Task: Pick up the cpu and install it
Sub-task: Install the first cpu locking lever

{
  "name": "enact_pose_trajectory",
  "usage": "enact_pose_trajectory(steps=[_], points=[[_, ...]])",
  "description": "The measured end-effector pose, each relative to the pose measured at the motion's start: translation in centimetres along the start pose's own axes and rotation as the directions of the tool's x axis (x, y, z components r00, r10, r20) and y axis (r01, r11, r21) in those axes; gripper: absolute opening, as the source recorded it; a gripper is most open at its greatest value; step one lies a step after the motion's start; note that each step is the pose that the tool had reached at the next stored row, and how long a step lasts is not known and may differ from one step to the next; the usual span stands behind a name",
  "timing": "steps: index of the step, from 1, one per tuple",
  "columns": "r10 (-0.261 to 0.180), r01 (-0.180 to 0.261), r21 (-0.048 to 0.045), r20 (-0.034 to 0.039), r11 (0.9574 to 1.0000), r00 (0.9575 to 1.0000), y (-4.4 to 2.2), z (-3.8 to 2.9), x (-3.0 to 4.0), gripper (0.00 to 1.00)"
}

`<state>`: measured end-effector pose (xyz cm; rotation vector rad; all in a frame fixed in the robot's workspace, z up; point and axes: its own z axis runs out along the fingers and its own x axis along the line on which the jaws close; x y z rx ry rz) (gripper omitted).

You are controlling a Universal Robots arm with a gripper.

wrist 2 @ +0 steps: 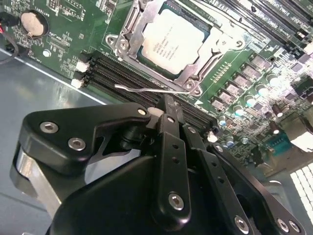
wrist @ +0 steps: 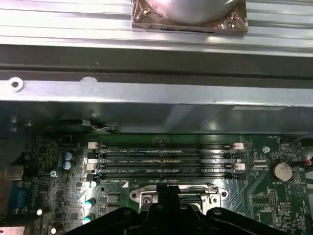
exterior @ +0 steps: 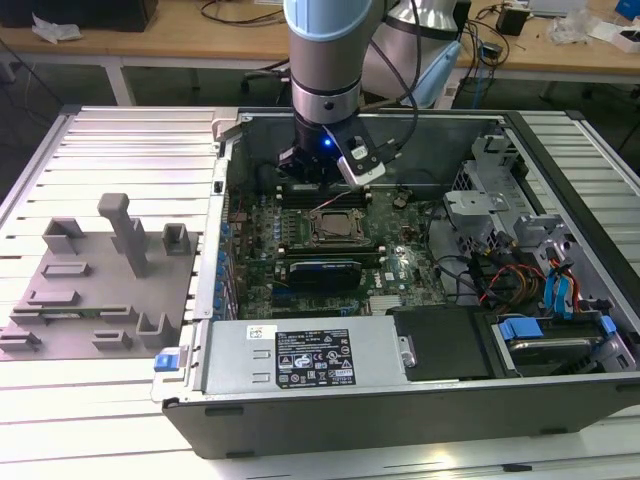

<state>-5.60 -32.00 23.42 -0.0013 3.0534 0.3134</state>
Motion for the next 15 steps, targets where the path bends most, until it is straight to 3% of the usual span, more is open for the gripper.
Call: enact_pose_trajectory(steps=[5,9,15], points=[[0.0,0.0,0.0,0.0007,1.0,1.0,-0.01,0.03,0.0,0.11],[0.002,-0.002,-0.0038,0.0104,1.0,0.9999,-0.11,0.18,-0.03,0.11],[0.014,-0.014,-0.0034,0.0138,0.9999,0.9998,-0.25,0.73,-0.59,0.11]])
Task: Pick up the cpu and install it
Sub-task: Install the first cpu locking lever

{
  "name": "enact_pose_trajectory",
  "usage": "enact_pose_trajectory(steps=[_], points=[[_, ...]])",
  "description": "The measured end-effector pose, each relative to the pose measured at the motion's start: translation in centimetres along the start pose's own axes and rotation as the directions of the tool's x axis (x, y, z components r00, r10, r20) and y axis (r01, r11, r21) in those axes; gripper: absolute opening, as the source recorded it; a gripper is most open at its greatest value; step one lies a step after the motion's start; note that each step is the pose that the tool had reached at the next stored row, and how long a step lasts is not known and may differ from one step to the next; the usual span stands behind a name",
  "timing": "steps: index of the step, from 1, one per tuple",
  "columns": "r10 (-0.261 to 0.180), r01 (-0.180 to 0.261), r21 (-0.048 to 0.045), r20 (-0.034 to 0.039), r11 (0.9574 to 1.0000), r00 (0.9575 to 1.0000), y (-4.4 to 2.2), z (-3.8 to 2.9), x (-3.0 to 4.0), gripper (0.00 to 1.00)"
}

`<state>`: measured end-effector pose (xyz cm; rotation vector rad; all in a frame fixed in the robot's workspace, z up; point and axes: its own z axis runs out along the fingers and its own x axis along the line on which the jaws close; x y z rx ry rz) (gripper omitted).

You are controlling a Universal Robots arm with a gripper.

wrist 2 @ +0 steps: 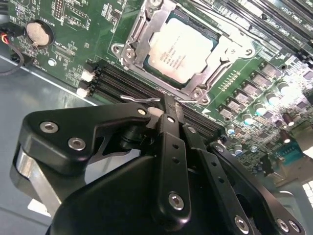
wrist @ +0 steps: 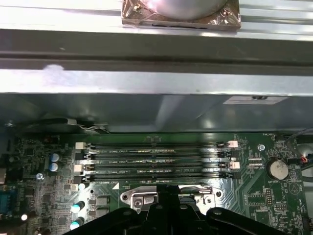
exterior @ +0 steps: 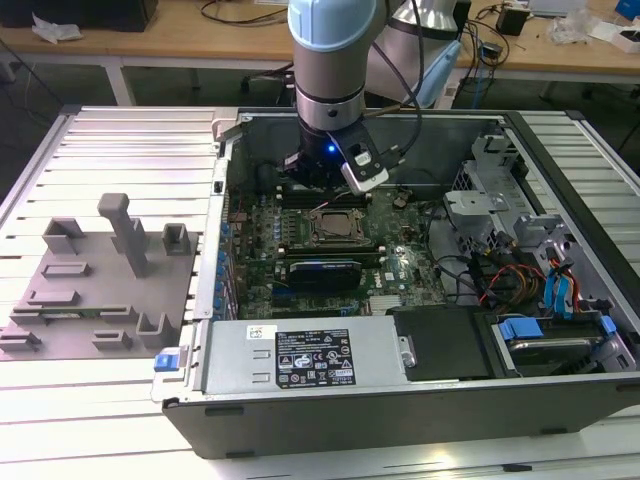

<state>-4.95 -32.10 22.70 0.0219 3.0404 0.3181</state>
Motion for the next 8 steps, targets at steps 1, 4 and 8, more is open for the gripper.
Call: enact_pose_trajectory(steps=[1,4,8], points=[[0.001,-0.001,-0.0001,0.0002,1.0,1.0,-0.01,0.05,-0.03,0.11],[0.015,-0.015,0.0,0.0033,0.9999,0.9999,-0.01,0.35,-0.17,0.11],[0.022,-0.022,-0.0005,0.0046,0.9998,0.9998,0.34,0.67,-0.34,0.11]])
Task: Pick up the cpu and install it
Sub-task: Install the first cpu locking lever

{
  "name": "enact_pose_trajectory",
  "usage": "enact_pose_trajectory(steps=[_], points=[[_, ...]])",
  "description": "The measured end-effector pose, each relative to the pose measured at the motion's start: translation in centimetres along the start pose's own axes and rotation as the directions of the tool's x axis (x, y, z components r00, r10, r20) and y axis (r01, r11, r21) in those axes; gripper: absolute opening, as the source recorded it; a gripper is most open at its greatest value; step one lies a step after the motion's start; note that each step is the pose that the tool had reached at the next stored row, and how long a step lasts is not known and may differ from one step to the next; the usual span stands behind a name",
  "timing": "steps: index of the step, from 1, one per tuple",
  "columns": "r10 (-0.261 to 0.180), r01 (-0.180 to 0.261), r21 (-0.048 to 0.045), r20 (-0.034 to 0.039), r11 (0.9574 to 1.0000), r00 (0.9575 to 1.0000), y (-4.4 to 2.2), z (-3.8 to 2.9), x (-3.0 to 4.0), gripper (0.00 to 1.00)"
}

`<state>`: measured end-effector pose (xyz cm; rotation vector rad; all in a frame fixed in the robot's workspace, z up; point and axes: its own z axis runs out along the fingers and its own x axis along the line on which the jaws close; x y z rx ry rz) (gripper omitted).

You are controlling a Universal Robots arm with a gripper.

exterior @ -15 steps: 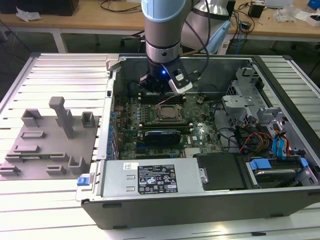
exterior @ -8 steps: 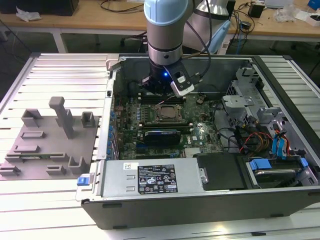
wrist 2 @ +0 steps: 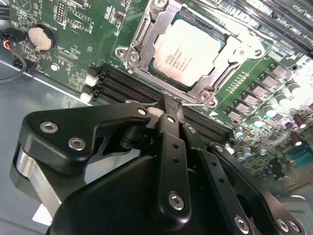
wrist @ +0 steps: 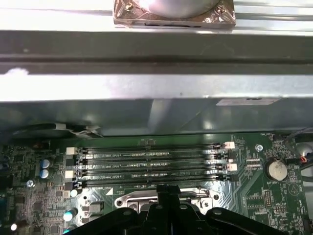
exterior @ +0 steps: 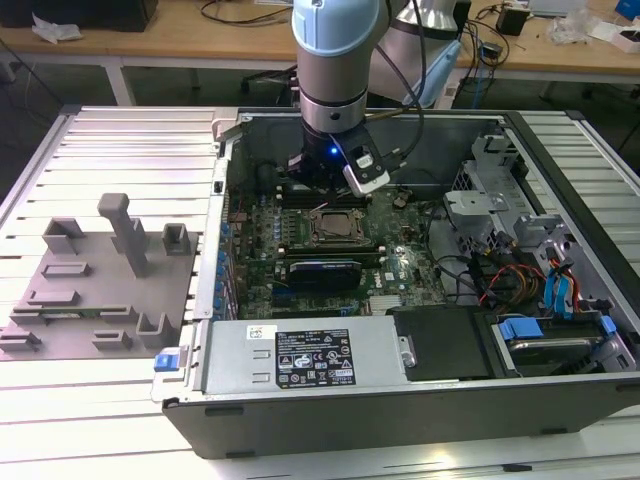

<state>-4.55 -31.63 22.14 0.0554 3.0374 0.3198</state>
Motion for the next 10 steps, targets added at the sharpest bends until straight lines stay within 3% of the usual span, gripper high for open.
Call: enact_pose_trajectory(steps=[9,10], points=[[0.004,-0.004,0.0004,0.0009,1.0,1.0,0.26,0.22,-0.27,0.11],[0.002,-0.002,0.0001,0.0081,1.0,1.0,0.23,0.31,-0.2,0.11]])
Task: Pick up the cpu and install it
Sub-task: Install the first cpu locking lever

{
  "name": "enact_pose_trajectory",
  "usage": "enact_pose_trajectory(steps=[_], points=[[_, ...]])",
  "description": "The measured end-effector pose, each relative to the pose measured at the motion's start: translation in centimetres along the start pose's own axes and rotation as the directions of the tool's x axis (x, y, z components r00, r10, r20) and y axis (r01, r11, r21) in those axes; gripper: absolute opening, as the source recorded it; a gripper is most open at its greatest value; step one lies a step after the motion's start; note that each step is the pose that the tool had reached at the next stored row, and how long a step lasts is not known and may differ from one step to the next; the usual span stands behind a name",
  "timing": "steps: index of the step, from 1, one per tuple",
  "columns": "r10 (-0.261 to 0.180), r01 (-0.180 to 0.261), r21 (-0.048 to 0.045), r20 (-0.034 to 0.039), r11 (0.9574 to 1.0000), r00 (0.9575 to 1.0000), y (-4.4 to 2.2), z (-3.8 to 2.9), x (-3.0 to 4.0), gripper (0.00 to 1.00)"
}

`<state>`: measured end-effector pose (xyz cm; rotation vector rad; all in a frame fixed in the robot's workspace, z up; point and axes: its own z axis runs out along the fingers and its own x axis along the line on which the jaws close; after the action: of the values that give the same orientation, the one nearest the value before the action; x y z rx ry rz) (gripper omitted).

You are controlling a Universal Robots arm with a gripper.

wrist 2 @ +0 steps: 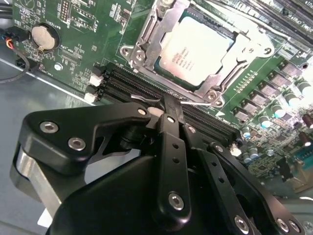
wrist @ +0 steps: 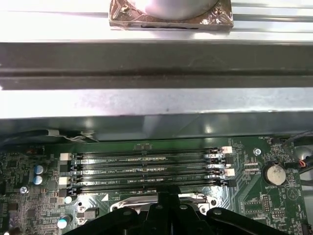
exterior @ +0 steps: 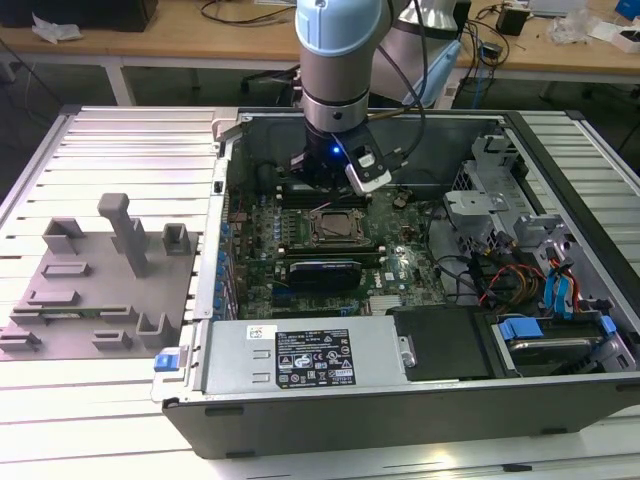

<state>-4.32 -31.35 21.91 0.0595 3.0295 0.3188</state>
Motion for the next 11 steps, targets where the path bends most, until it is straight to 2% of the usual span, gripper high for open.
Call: enact_pose_trajectory(steps=[2,4,5,7,11], points=[[-0.002,0.003,-0.0007,0.0131,1.0,0.9999,-0.04,0.12,0.11,0.11],[-0.006,0.007,-0.0016,0.0333,1.0,0.9994,-0.13,0.35,0.18,0.11],[-0.007,0.007,-0.0018,0.0399,1.0,0.9992,-0.15,0.45,0.22,0.11],[-0.003,0.003,-0.0011,0.049,1.0,0.9988,-0.19,0.62,0.3,0.11],[0.011,-0.011,0.0037,0.0596,0.9999,0.9982,-0.24,0.84,0.37,0.11]])
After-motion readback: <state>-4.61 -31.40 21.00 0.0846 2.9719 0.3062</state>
